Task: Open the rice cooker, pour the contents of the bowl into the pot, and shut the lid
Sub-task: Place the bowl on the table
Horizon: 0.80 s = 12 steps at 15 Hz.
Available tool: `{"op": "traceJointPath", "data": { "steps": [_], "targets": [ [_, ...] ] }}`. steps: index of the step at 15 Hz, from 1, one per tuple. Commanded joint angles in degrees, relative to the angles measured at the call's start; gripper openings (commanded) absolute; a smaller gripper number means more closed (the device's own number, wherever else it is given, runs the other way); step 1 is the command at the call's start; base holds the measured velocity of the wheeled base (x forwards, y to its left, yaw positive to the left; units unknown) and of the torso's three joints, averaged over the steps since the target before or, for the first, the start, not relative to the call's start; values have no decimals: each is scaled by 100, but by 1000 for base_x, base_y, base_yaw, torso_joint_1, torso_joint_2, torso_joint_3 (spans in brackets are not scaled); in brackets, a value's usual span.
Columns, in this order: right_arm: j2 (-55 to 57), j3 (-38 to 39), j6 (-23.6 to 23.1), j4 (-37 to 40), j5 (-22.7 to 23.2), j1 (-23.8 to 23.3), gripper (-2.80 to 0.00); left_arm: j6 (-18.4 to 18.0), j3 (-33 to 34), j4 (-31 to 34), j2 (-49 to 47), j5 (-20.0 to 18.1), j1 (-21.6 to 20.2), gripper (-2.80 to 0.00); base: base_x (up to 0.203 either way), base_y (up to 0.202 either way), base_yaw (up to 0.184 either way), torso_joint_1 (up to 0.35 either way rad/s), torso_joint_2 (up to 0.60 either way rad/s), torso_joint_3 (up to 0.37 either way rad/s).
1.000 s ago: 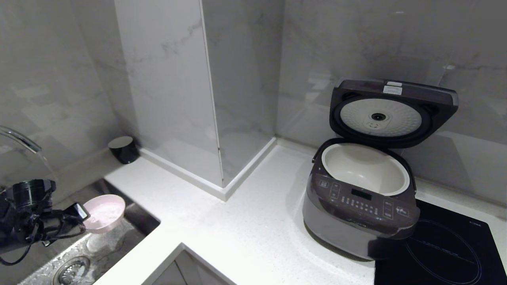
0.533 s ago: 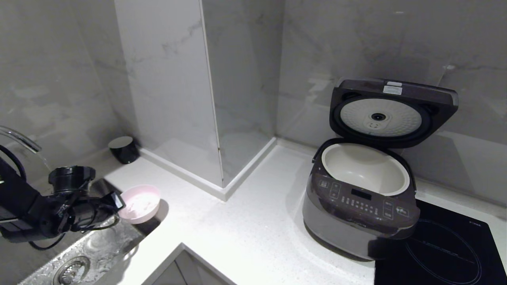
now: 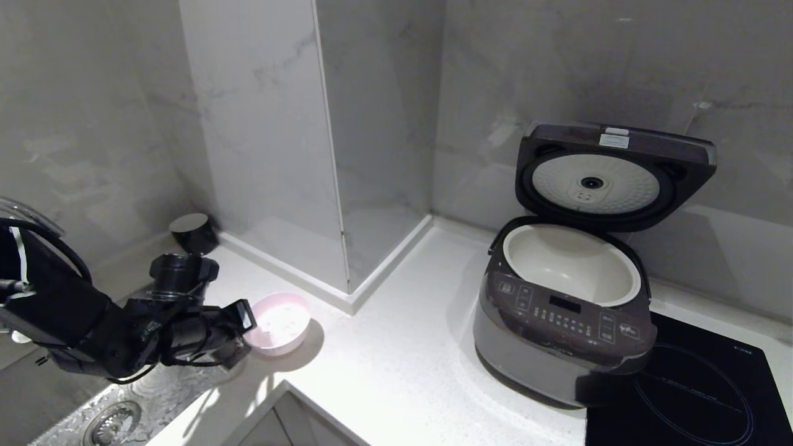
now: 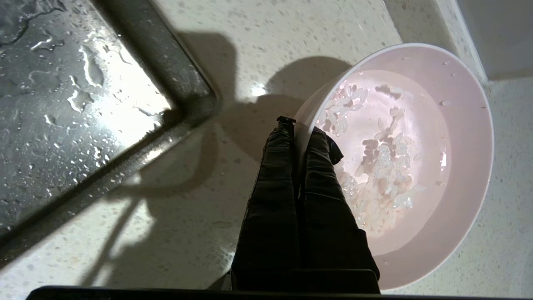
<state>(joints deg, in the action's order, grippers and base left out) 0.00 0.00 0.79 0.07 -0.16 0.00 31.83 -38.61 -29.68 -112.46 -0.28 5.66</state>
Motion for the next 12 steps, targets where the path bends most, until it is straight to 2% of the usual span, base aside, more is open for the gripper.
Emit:
{"op": "traceJointPath", "data": {
  "steps": [1,4,7,12],
  "targets": [
    [0,0,0,-7,-2,0,-280,30,34,-23,-2,47,256,-280,0,0,0,0,0,0],
    [0,0,0,-7,-2,0,-280,45,-10,-63,-138,350,791,-280,0,0,0,0,0,0],
    [0,0,0,1,-2,0,-280,228,-194,-72,-413,664,1413,-280,0,0,0,0,0,0],
    [0,0,0,1,-2,0,-280,262,-600,-31,-838,812,1932,-280,0,0,0,0,0,0]
  ]
}}
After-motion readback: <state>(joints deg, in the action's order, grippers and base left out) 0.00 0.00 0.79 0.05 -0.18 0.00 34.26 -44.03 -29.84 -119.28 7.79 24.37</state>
